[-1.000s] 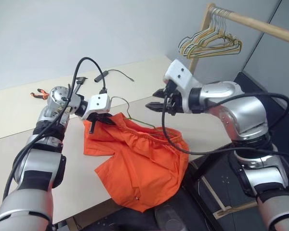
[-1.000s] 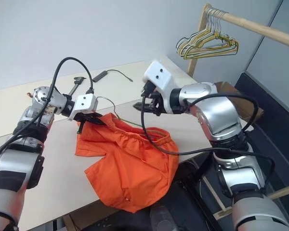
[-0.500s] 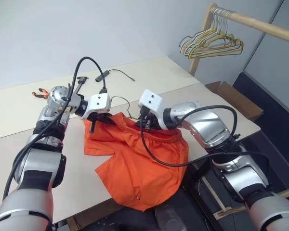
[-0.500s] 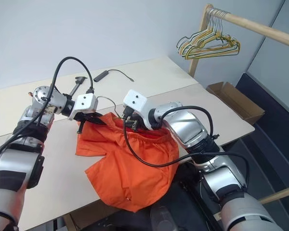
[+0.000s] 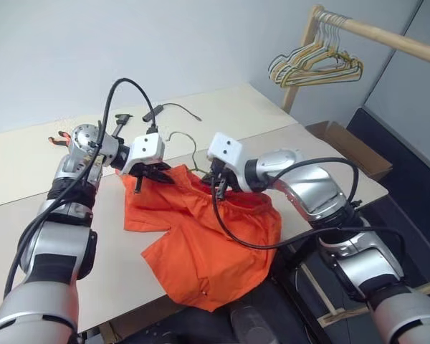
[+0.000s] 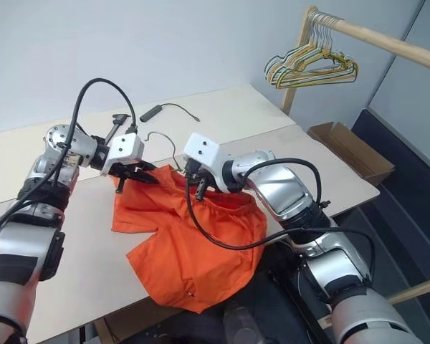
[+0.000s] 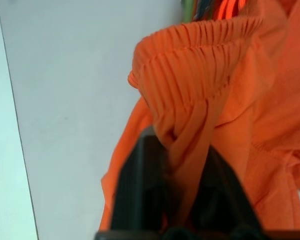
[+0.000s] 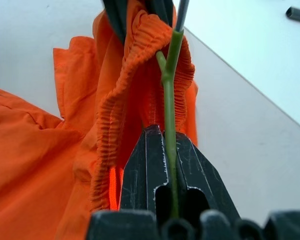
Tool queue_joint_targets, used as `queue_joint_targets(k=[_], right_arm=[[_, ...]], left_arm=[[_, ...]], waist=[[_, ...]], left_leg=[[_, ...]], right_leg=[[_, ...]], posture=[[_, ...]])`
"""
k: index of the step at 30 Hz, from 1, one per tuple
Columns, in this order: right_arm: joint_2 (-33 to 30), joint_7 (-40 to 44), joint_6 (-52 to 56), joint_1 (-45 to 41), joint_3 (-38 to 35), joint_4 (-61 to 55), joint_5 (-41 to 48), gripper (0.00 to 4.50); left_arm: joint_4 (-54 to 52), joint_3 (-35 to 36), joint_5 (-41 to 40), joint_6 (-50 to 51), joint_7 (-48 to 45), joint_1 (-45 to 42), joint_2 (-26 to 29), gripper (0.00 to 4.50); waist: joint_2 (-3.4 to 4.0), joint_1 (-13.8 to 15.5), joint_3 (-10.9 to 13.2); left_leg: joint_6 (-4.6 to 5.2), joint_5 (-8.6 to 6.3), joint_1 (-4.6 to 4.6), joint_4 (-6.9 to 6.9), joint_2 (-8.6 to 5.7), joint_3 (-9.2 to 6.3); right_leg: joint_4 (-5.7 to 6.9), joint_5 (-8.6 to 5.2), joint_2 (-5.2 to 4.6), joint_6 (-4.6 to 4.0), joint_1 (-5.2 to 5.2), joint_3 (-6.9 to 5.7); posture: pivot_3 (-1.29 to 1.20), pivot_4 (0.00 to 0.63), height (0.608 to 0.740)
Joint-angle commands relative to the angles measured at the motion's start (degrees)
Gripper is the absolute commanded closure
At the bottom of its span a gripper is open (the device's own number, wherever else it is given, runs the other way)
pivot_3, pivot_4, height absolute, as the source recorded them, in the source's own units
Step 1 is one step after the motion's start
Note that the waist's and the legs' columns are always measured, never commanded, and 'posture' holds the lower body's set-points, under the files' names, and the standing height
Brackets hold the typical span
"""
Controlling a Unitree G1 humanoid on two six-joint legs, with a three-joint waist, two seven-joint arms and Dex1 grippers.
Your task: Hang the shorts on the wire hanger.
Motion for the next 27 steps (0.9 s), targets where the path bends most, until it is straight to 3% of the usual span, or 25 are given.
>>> queue_joint_targets(k=[1, 9, 10, 19, 27], right_arm=[[-0.7, 1.0, -3.5, -0.2, -3.8, -0.5, 0.3, 4.50], [0.2, 0.6, -7.9, 3.7, -6.3, -0.1, 0.3, 4.50], [0.8, -0.1, -8.7, 4.8, -6.7, -0.1, 0.4, 4.50], [4.0, -3.0, -15.7, 11.0, -7.9, -0.5, -0.5, 4.50], [2.5, -1.5, -15.8, 11.9, -8.6, -3.2, 0.3, 4.50]], left_arm=[[-4.0, 2.6, -3.3, 2.2, -1.0, 0.3, 1.9, 2.61], [-5.8, 4.4, -3.6, 2.5, 1.2, 2.3, 6.1, 0.20], [-5.6, 4.4, -3.6, 2.4, 1.2, 2.4, 6.6, 0.06], [-1.7, 2.7, -1.2, 1.9, 3.3, 2.9, 7.6, 0.06], [6.6, -0.9, 5.7, -3.2, 10.5, 1.7, 5.7, 0.06]], waist=[[0.00, 0.0, 0.0], [-0.02, 0.2, 0.0], [-0.03, 0.3, 0.0], [-0.04, 0.4, -0.1], [-0.06, 0.5, -0.1]], left_leg=[[0.00, 0.00, 0.00, 0.00, 0.00, 0.00], [0.00, 0.00, 0.04, 0.00, 0.00, 0.00], [0.00, 0.00, 0.04, 0.00, 0.00, 0.00], [0.00, 0.00, 0.05, 0.00, -0.02, -0.01], [-0.01, 0.00, 0.04, 0.00, -0.04, -0.01]], right_leg=[[0.00, 0.00, 0.00, 0.00, 0.00, 0.00], [0.03, 0.00, 0.00, 0.00, 0.02, 0.00], [0.04, 0.00, 0.00, 0.00, 0.02, 0.00], [0.04, 0.00, -0.01, 0.00, 0.02, 0.00], [0.04, 0.00, -0.01, 0.00, 0.02, -0.01]], posture=[[-0.25, 0.007, 0.740], [-0.24, 0.005, 0.740], [-0.24, 0.005, 0.740], [-0.24, 0.007, 0.740], [-0.25, 0.007, 0.740]])
